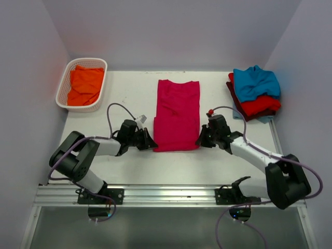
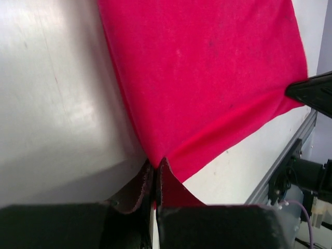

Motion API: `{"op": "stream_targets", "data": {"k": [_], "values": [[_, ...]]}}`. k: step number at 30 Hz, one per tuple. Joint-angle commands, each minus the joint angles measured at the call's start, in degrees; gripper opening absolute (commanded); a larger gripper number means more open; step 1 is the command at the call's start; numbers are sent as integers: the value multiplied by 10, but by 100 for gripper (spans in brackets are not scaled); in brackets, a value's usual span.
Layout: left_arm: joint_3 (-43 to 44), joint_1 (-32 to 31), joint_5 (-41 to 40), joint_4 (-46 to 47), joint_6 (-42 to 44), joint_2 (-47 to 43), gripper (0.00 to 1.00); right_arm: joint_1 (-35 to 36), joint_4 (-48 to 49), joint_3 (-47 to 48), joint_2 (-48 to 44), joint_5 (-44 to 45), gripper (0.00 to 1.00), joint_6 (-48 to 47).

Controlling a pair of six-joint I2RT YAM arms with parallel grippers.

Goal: Fold and stack the t-shirts
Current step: Grab one side of the 2/3 rectangular tshirt with both arms, then fold the long partially folded tshirt into a neat square

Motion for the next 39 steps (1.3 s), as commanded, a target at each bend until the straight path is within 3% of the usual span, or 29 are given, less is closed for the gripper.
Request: {"op": "stream_targets", "data": {"k": [1, 6, 10, 15, 22, 27, 32, 39], "values": [[-30, -12, -7, -92, 9, -89, 0, 22, -81, -13, -95, 11, 0, -5], [-43, -72, -29, -194, -31, -237, 0, 57, -172, -15, -198, 11, 0, 8], [-46, -80, -22, -230, -69, -346, 0, 74, -217, 4, -255, 9, 0, 26], [-19, -81, -45, -268, -65, -375, 0, 80, -228, 54, -279, 40, 0, 19], [63, -64, -82, -221, 0, -255, 0, 67, -144, 143, -156, 158, 0, -33], [99, 31, -61, -112, 0, -178, 0, 31, -77, 202, -43, 163, 0, -49], [185, 58, -76, -90, 22, -96, 0, 4, -43, 274, 78, 159, 0, -64], [327, 85, -31, -64, 28, 104, 0, -28, -26, 393, 238, 134, 0, -70]]}}
